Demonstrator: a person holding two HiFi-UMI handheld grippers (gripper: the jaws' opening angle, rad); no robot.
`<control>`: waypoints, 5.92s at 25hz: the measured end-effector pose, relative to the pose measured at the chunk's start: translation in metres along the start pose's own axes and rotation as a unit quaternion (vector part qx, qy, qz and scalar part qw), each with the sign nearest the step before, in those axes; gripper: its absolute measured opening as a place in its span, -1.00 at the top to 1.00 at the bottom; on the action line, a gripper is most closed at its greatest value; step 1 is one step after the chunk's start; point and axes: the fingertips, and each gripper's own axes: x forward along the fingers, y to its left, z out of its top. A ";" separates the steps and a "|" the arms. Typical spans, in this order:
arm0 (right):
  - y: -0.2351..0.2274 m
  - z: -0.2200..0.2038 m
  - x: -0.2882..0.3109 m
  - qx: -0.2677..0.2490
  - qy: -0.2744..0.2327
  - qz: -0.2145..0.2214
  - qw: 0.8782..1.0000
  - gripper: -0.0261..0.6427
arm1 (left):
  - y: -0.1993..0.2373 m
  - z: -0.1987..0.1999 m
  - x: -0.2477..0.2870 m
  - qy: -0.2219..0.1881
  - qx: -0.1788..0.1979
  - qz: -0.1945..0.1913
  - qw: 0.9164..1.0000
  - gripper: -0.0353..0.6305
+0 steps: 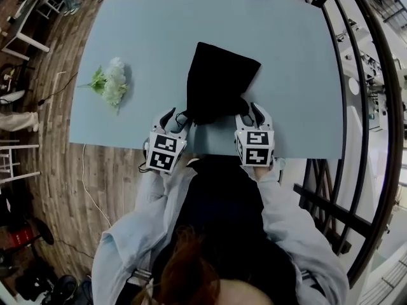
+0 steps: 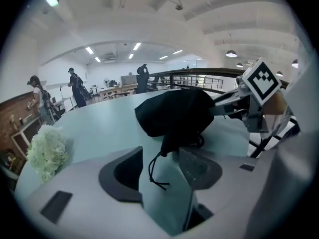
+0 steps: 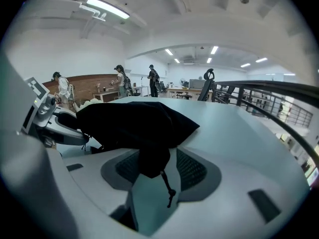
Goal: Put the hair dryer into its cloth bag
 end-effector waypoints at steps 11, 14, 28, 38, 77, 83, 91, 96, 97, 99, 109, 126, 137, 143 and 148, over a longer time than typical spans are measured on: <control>0.000 -0.035 0.002 0.105 0.038 -0.048 0.993 0.83 | 0.012 -0.020 0.024 0.015 0.026 -0.048 0.998 0.78; 0.001 -0.036 -0.007 0.118 0.040 -0.056 0.991 0.84 | 0.010 -0.015 0.018 0.028 0.031 -0.068 0.997 0.79; -0.041 0.140 -0.051 0.142 -0.021 0.027 0.989 0.85 | 0.041 0.167 -0.015 -0.008 0.107 -0.123 0.987 0.81; -0.069 0.226 -0.085 0.141 -0.108 0.053 0.983 0.86 | 0.061 0.288 -0.062 -0.178 0.034 -0.066 0.981 0.81; 0.098 -0.100 -0.149 0.143 0.070 0.019 0.987 0.84 | -0.026 -0.085 -0.122 0.063 -0.008 -0.131 0.989 0.81; 0.103 -0.144 -0.134 0.139 0.105 0.021 0.985 0.84 | -0.031 -0.120 -0.106 0.098 -0.023 -0.113 0.988 0.81; 0.104 -0.168 -0.113 0.158 0.110 0.019 0.981 0.82 | -0.026 -0.140 -0.095 0.072 -0.056 -0.090 0.992 0.80; 0.101 -0.164 -0.127 0.163 0.080 0.020 0.983 0.36 | -0.020 -0.145 -0.114 0.069 -0.075 -0.064 0.993 0.80; 0.100 -0.164 -0.133 0.169 0.073 0.023 0.983 0.19 | -0.021 -0.146 -0.120 0.068 -0.081 -0.064 0.992 0.79; 0.098 -0.163 -0.146 0.183 0.059 0.027 0.981 -0.06 | -0.028 -0.146 -0.132 0.063 -0.091 -0.066 0.992 0.79; 0.096 -0.110 -0.221 0.242 -0.070 0.033 0.967 0.24 | -0.074 -0.077 -0.182 -0.064 -0.100 -0.071 0.990 0.79; 0.082 -0.044 -0.322 0.148 -0.209 -0.052 0.965 0.90 | -0.140 0.035 -0.234 -0.223 -0.018 -0.137 0.965 0.80; 0.077 -0.080 -0.331 0.138 -0.179 -0.072 0.972 0.90 | -0.173 0.019 -0.241 -0.228 -0.002 -0.172 0.958 0.80; 0.075 -0.082 -0.330 0.138 -0.175 -0.076 0.972 0.90 | -0.174 0.023 -0.237 -0.228 0.015 -0.174 0.958 0.81; 0.071 -0.085 -0.333 0.143 -0.172 -0.074 0.972 0.90 | -0.179 0.019 -0.236 -0.220 0.034 -0.183 0.958 0.82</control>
